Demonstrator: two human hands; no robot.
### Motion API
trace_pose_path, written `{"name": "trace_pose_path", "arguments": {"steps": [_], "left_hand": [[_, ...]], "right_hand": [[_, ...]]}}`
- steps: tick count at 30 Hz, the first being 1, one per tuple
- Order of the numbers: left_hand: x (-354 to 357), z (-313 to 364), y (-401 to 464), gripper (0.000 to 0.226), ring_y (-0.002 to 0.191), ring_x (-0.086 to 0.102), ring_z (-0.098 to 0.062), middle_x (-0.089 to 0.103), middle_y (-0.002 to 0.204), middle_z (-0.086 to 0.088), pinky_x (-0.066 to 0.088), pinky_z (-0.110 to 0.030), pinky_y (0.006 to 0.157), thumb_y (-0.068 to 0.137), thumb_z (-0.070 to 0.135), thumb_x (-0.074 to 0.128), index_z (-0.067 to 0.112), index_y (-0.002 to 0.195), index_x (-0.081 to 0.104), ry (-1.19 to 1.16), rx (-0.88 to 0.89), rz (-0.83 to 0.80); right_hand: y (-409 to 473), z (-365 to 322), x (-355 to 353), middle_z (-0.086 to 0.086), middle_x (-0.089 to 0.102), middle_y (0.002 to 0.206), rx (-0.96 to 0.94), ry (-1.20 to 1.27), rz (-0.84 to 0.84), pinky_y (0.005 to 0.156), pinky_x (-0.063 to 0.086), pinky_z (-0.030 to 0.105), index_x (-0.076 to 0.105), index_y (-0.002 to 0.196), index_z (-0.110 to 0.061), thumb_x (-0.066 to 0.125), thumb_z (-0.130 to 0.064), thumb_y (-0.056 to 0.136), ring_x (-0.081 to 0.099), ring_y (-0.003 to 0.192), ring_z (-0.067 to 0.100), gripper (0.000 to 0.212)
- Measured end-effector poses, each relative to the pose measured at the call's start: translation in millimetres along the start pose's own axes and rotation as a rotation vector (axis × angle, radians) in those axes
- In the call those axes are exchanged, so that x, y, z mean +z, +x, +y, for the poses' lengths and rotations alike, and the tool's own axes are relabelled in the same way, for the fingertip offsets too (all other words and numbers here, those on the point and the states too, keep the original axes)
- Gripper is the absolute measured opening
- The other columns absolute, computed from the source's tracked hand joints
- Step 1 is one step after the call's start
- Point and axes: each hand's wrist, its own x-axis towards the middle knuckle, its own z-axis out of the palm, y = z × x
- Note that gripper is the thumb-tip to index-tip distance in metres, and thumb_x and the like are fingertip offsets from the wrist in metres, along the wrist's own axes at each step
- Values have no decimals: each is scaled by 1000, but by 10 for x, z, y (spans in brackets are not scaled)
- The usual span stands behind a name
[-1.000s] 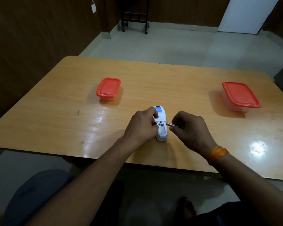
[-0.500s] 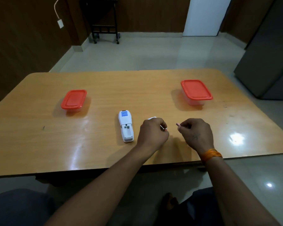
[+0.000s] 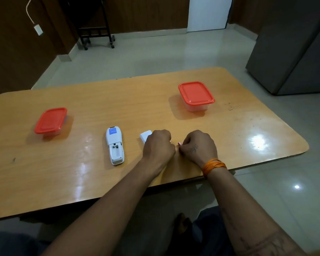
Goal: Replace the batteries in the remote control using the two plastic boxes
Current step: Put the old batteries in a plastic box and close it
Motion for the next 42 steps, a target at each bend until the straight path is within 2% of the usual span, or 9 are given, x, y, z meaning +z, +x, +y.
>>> {"name": "trace_pose_path", "arguments": {"steps": [9, 15, 17, 24, 26, 30, 35, 38, 42], "left_hand": [[-29, -29, -56, 20, 90, 68, -26, 76, 92, -6, 57, -39, 77, 85, 23, 69, 7, 94, 77, -11, 17, 38], [-116, 0, -89, 31, 103, 69, -21, 77, 108, -1, 51, -31, 86, 89, 30, 71, 15, 116, 76, -41, 80, 108], [-146, 40, -63, 37, 102, 70, -17, 76, 113, 0, 56, -32, 86, 89, 34, 74, 18, 123, 73, -66, 117, 150], [-107, 306, 279, 64, 109, 70, -13, 71, 131, -1, 58, -33, 91, 82, 35, 84, 17, 140, 63, -343, 79, 101], [-74, 397, 454, 69, 113, 68, -12, 69, 135, -1, 55, -30, 94, 81, 35, 86, 16, 143, 61, -428, 45, 68], [37, 500, 853, 86, 131, 60, -17, 58, 151, -5, 51, -33, 104, 79, 36, 87, 14, 153, 49, -545, -44, -10], [171, 594, 1180, 89, 139, 52, -26, 52, 155, -7, 50, -41, 107, 82, 30, 86, 15, 157, 41, -697, -106, -91], [255, 606, 1251, 82, 128, 61, -24, 62, 139, 0, 56, -44, 104, 78, 23, 88, 21, 151, 50, -740, -80, -111], [281, 516, 1287, 82, 118, 65, -17, 68, 134, 2, 57, -44, 101, 70, 25, 90, 24, 146, 55, -734, -70, -85]], "right_hand": [[3, -25, 24, 8, 77, 93, -17, 7, 44, 75, 57, 34, 79, 90, -13, 77, -39, 84, 70, 89, 31, 26], [58, 14, -122, 7, 73, 83, 40, 109, 174, 67, 46, 30, 76, 81, -12, 71, -39, 85, 66, 80, 29, 28], [89, 35, -165, 6, 73, 85, 57, 133, 246, 67, 45, 29, 76, 85, -13, 70, -40, 87, 64, 79, 26, 27], [501, 116, -275, 8, 77, 103, 65, 288, 451, 84, 57, 37, 77, 106, -12, 66, -34, 87, 70, 96, 28, 31], [668, 156, -274, 11, 72, 114, 59, 295, 456, 89, 54, 39, 71, 120, -13, 68, -32, 89, 67, 105, 30, 36], [1040, 260, -247, 17, 54, 140, 62, 309, 418, 102, 49, 46, 46, 148, -15, 71, -37, 91, 57, 123, 38, 67], [1313, 389, -233, 15, 37, 161, 28, 400, 308, 114, 44, 49, 23, 163, -17, 70, -30, 93, 42, 144, 36, 85], [1372, 514, -208, 13, 45, 154, -64, 328, 282, 112, 49, 50, 39, 157, -14, 68, -19, 90, 50, 138, 33, 73], [1305, 622, -243, 14, 61, 129, -137, 293, 371, 98, 58, 44, 62, 139, -11, 69, 0, 87, 67, 108, 29, 53]]}}
